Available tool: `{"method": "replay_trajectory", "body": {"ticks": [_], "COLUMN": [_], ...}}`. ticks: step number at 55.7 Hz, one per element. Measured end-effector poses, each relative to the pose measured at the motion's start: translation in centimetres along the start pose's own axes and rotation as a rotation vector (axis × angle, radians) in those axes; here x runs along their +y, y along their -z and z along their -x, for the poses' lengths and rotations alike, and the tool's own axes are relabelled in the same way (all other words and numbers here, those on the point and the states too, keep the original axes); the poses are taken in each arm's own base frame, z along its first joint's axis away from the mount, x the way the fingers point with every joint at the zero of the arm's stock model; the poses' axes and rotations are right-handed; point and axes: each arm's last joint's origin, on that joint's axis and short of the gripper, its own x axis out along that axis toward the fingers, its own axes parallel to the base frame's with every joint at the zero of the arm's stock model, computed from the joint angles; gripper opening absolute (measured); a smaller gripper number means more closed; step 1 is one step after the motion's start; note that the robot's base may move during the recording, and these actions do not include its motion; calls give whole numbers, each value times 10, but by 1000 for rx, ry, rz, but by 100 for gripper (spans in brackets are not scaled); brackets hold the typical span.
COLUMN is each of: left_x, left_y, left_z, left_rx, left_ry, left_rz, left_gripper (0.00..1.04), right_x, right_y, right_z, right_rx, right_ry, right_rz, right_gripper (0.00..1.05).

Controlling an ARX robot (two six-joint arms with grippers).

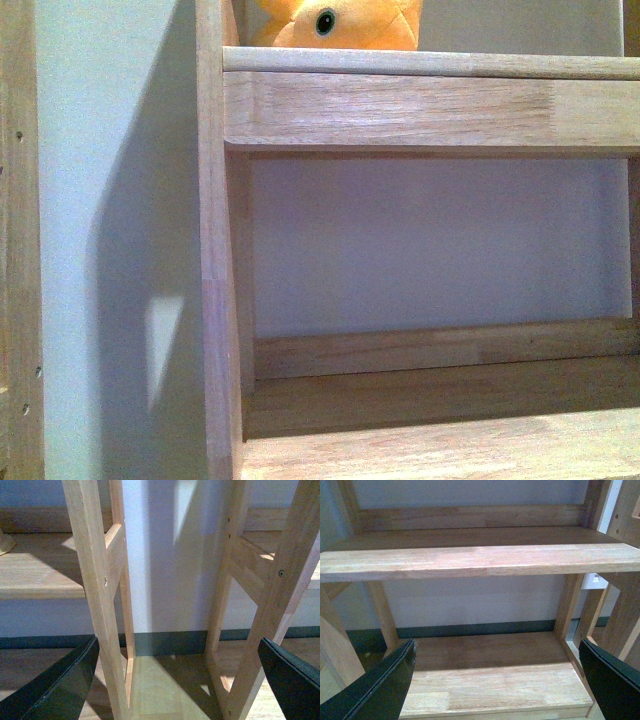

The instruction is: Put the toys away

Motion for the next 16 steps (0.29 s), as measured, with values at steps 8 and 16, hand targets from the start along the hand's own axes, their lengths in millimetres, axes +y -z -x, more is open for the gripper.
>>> {"method": "replay_trajectory", "body": {"ticks": [8,16], "left_x": [0,0], "left_y": [0,0], "left_z": [0,0], "left_rx": [0,0], "left_ry": [0,0], "left_rz": [0,0], "left_gripper": [98,98], "right_x": [0,0], "right_y": [0,0], "right_z": [0,0], "right_rx": [0,0], "right_ry": [0,0], "right_rz": [0,0], "right_gripper": [98,98]}}
